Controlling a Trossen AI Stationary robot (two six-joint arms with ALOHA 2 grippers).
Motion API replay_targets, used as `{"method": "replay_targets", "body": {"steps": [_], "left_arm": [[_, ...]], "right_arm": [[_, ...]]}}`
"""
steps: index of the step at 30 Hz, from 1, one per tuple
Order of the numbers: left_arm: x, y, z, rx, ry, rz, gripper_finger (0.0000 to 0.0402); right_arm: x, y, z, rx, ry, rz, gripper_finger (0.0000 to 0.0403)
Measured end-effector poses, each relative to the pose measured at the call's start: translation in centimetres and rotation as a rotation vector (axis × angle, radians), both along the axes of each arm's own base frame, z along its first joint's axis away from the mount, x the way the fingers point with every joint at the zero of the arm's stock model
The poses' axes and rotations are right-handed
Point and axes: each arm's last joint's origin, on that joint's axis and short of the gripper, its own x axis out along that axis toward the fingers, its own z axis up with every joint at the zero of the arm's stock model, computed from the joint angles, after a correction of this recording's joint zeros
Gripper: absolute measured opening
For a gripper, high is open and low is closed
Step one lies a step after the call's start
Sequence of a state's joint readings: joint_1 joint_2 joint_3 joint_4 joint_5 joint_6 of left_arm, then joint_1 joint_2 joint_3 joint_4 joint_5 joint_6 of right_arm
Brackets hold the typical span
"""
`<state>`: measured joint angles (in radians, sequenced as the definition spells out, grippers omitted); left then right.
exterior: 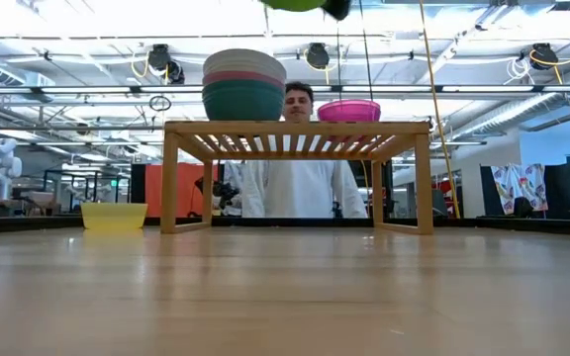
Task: Place and stack bowls onto a shelf
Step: Stack the light green bowl on top of the red bowl on the shelf
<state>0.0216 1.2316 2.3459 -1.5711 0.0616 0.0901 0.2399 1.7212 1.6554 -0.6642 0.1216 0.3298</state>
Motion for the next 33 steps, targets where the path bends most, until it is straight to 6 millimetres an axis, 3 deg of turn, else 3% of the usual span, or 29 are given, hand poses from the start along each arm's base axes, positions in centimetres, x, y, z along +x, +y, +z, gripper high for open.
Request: {"method": "replay_targets", "body": {"steps": [7, 15, 26, 33], "left_arm": [[0.6, 0.0, -0.1, 0.027, 0.013, -0.013, 0.0083], [2.4, 0.1, -0.3, 0.027, 0.053, -0.006, 0.0083], [5.5, 0.3, -1.0, 0.015, 0.124, 0.057, 0.0083], [6.1, 0.4, -1.1, 0.007, 0.137, 0.119, 0.0083]], "right_arm": [[-3.7, -4.8, 4.4, -0.075, -0.055, -0.149, 0.0000], [-7.4, -10.8, 7.2, -0.174, -0.062, -0.239, 0.0000], [-10.8, -18.6, 8.4, -0.207, -0.066, -0.245, 0.0000], [-12.7, -23.0, 8.3, -0.225, -0.052, -0.290, 0.0000]]}}
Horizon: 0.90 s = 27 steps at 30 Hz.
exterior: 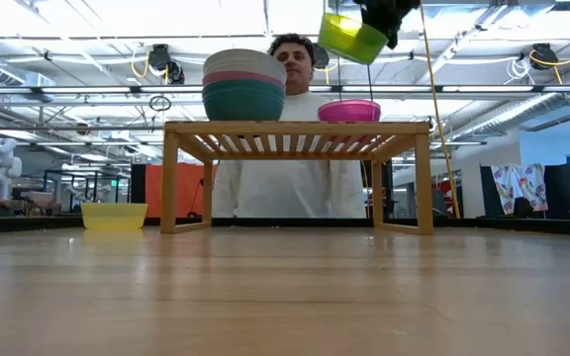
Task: Place and stack bowls onto a shelf
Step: Stack the light green bowl on top of the red bowl on the shelf
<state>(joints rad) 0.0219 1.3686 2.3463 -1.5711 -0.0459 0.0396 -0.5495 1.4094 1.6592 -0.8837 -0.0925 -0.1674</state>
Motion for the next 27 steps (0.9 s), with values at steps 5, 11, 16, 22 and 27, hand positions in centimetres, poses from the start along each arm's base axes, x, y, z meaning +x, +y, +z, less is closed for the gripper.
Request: {"method": "replay_targets", "body": {"steps": [5, 11, 16, 22, 27], "left_arm": [[0.1, 0.0, 0.0, -0.009, 0.000, 0.027, 0.0083], [0.1, 0.1, 0.0, -0.003, -0.002, 0.063, 0.0083], [0.0, 0.2, 0.0, -0.008, -0.003, 0.079, 0.0083], [0.0, 0.2, 0.0, -0.026, -0.005, 0.091, 0.0083], [0.0, 0.2, 0.0, -0.032, -0.006, 0.095, 0.0083]], "right_arm": [[-1.5, -2.5, 0.0, -0.018, -0.001, -0.040, 0.0000], [-1.9, -4.7, -0.9, 0.010, -0.003, -0.016, 0.0000], [-1.0, -6.1, -2.4, 0.045, 0.030, 0.015, 0.0000], [-0.6, -7.6, -3.9, 0.063, 0.075, 0.011, 0.0000], [-0.4, -8.6, -5.2, 0.097, 0.126, 0.007, 0.0000]]}}
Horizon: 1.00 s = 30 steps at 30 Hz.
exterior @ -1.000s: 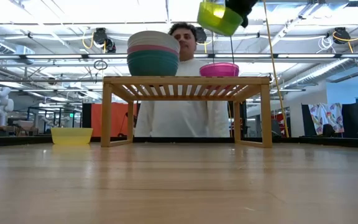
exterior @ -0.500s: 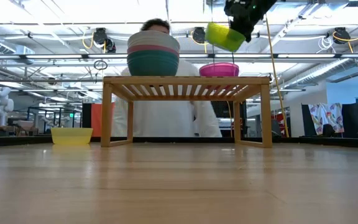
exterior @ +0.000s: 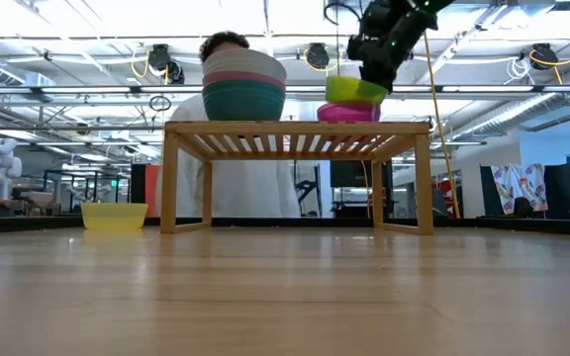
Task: Place and stack bowls onto a shelf
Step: Stack the light green bowl on top of the red bowl on the shelf
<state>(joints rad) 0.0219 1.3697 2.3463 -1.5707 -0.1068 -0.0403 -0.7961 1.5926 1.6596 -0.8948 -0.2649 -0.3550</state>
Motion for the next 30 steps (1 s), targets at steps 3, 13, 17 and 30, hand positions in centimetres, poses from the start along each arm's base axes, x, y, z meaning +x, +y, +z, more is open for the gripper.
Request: {"method": "replay_targets", "body": {"steps": [3, 13, 17, 30], "left_arm": [[0.0, 0.0, 0.0, 0.000, 0.000, 0.001, 0.0083], [0.0, 0.0, 0.0, -0.002, 0.000, 0.002, 0.0083], [0.0, 0.0, 0.0, -0.002, 0.000, 0.002, 0.0083], [0.0, 0.0, 0.0, -0.013, -0.002, 0.009, 0.0083]], "right_arm": [[0.3, -0.4, -0.9, 0.022, 0.031, 0.006, 0.0000], [1.1, -1.2, -2.1, -0.003, 0.064, 0.066, 0.0000], [1.1, -1.2, -2.0, -0.015, 0.065, 0.081, 0.0000], [1.9, 0.9, -1.7, -0.017, 0.090, 0.163, 0.0056]]}}
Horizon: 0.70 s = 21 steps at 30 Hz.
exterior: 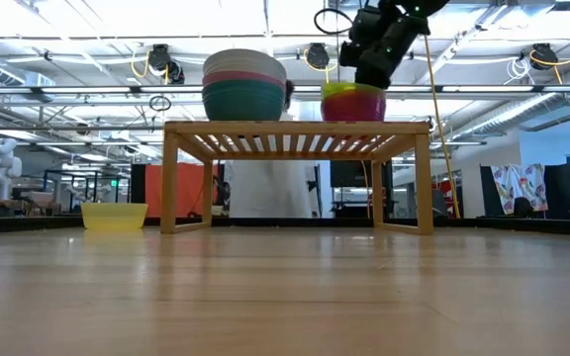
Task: Place and stack bowls onto a shelf
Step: Stack the light green bowl on top of the red bowl on the shelf, then stack the blue bowl on top of the white bowl on the shelf
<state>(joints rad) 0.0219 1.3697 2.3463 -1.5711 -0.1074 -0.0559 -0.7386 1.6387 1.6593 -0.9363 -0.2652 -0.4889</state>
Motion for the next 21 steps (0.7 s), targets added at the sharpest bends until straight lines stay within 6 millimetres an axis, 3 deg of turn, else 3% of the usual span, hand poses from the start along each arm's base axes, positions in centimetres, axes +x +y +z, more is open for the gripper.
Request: {"method": "replay_targets", "body": {"steps": [11, 21], "left_arm": [[0.0, 0.0, 0.0, -0.002, -0.001, 0.001, 0.0083], [0.1, 0.0, -0.1, -0.046, -0.002, 0.028, 0.0083]], "right_arm": [[-0.1, 1.0, 2.2, -0.134, -0.089, 0.066, 0.0120], [-3.1, 5.5, 8.5, -0.365, -0.295, 0.148, 0.0122]]}}
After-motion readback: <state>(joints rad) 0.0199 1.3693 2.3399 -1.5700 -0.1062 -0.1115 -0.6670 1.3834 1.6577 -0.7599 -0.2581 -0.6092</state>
